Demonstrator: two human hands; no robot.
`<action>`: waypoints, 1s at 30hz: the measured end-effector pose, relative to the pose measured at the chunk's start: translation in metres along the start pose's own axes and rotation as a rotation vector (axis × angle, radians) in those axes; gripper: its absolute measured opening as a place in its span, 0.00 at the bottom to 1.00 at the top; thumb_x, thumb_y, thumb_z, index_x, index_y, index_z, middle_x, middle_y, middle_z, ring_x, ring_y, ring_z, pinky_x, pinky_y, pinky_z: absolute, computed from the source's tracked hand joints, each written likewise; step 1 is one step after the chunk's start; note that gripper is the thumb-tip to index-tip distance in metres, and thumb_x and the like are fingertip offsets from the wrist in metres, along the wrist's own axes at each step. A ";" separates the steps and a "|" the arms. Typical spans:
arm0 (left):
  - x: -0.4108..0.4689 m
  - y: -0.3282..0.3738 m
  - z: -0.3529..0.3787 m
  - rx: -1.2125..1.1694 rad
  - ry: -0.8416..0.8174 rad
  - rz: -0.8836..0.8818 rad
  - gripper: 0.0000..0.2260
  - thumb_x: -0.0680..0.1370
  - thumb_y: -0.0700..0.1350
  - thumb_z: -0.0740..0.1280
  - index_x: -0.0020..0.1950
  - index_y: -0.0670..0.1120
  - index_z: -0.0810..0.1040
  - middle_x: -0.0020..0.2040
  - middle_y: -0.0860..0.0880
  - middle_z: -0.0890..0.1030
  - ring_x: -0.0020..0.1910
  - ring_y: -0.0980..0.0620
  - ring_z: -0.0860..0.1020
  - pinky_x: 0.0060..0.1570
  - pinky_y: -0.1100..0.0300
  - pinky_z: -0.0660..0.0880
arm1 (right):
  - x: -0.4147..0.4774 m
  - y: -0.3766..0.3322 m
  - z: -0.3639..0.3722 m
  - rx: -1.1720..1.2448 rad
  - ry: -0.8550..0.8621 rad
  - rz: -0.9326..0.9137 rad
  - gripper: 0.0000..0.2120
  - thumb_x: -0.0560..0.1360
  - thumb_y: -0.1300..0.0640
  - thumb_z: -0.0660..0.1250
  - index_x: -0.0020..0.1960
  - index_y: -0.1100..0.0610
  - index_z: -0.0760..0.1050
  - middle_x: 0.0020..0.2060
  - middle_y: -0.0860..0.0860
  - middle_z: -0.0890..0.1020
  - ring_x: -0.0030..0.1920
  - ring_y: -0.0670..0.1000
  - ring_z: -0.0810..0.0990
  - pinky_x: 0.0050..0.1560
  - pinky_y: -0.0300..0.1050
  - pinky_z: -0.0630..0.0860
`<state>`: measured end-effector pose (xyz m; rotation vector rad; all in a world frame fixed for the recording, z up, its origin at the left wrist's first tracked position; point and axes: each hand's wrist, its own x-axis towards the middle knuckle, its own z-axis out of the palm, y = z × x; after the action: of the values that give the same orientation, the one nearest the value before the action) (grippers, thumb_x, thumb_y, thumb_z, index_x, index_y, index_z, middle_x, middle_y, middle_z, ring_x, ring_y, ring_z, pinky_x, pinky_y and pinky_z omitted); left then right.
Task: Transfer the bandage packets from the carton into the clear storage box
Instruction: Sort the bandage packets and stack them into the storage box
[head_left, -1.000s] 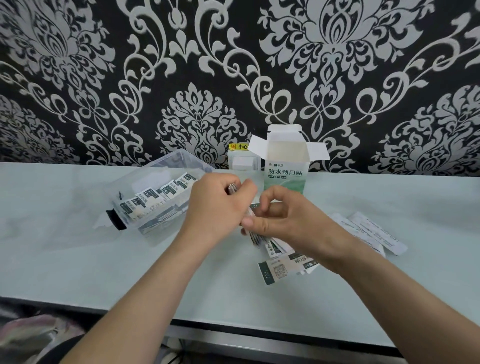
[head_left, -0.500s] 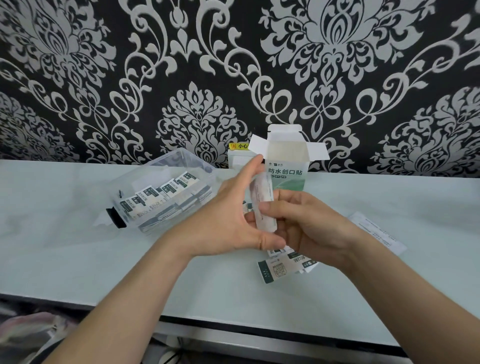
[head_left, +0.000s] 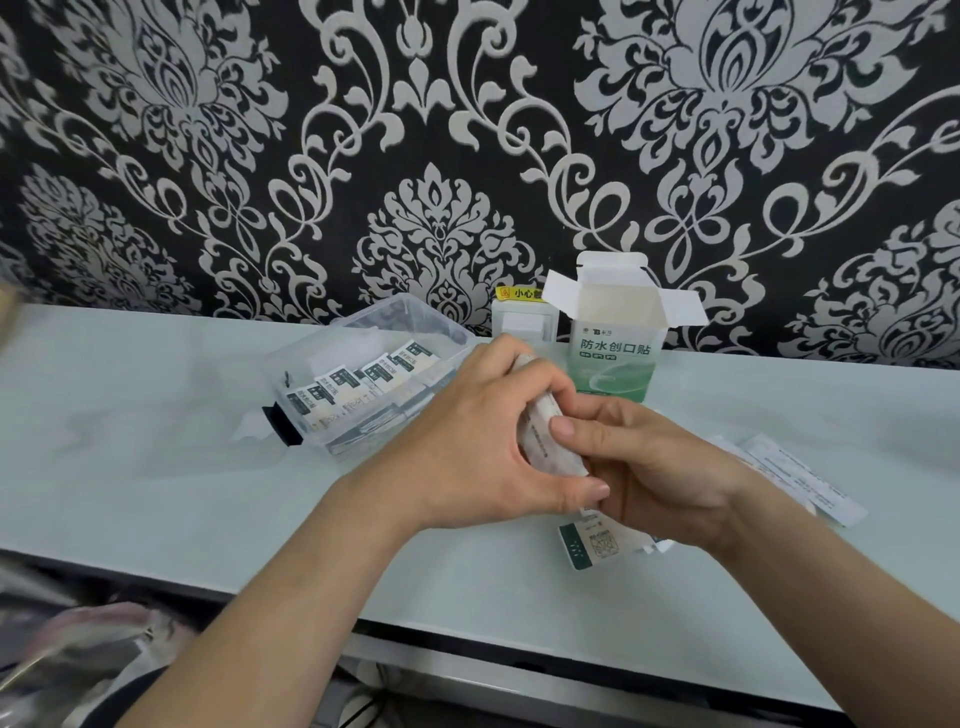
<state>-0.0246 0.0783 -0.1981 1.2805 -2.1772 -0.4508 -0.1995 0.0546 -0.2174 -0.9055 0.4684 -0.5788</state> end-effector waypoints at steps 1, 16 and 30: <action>-0.002 0.000 -0.003 0.023 0.005 0.004 0.24 0.60 0.68 0.71 0.50 0.60 0.70 0.51 0.59 0.66 0.55 0.59 0.67 0.53 0.61 0.70 | 0.002 -0.002 0.003 -0.008 -0.006 0.002 0.18 0.73 0.61 0.71 0.60 0.68 0.76 0.47 0.60 0.83 0.46 0.53 0.84 0.45 0.43 0.81; -0.048 -0.084 -0.108 0.268 0.359 -0.466 0.12 0.76 0.41 0.64 0.50 0.57 0.81 0.46 0.55 0.78 0.49 0.54 0.76 0.49 0.58 0.71 | 0.094 -0.065 0.087 -0.715 0.261 -0.114 0.10 0.71 0.65 0.73 0.43 0.57 0.72 0.45 0.67 0.84 0.42 0.57 0.82 0.41 0.41 0.78; -0.044 -0.112 -0.089 0.605 -0.024 -0.443 0.14 0.77 0.48 0.54 0.43 0.50 0.79 0.37 0.53 0.76 0.51 0.56 0.70 0.56 0.55 0.56 | 0.200 -0.047 0.081 -1.308 0.094 0.347 0.07 0.77 0.61 0.68 0.51 0.62 0.71 0.40 0.61 0.80 0.32 0.52 0.73 0.30 0.40 0.70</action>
<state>0.1238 0.0620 -0.2030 2.1070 -2.1178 0.0493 -0.0128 -0.0488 -0.1612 -1.9743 1.1057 0.0902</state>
